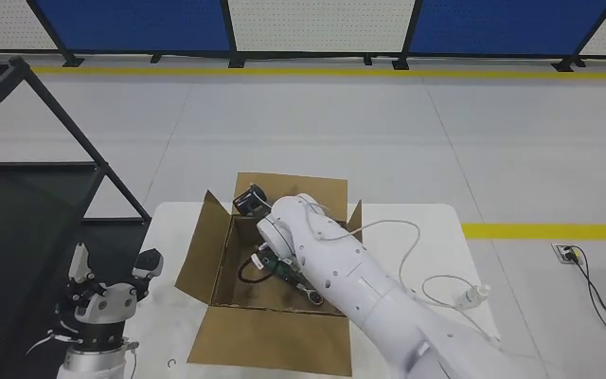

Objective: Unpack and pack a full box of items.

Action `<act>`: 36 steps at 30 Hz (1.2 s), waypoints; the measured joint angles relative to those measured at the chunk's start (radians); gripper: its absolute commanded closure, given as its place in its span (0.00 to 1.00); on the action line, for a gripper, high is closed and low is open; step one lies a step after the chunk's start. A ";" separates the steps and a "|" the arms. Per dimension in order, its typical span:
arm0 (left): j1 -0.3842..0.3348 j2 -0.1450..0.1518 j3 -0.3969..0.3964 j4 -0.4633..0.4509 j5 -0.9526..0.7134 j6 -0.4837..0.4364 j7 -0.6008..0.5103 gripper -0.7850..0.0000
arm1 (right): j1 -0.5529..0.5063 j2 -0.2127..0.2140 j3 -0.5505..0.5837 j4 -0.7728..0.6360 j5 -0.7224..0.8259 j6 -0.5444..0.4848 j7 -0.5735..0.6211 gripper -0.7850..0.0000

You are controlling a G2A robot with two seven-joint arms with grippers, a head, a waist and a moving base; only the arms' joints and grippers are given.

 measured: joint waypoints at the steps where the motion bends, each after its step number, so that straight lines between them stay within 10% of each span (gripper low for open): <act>1: -0.001 0.000 0.001 0.000 0.000 0.000 -0.001 0.00 | -0.010 0.015 0.009 -0.039 -0.015 0.006 0.021 0.00; 10: -0.010 0.000 0.013 0.000 0.013 0.012 -0.005 0.00 | -0.293 0.232 0.267 -0.711 -0.240 0.025 0.301 0.00; 28: -0.012 -0.002 0.057 -0.005 0.044 0.025 -0.012 0.00 | -0.305 0.231 0.268 -0.723 -0.237 0.024 0.260 0.00; 36: -0.006 -0.002 0.052 0.005 0.035 0.028 -0.010 0.00 | -0.399 0.275 0.434 -0.924 -0.290 -0.023 0.146 0.00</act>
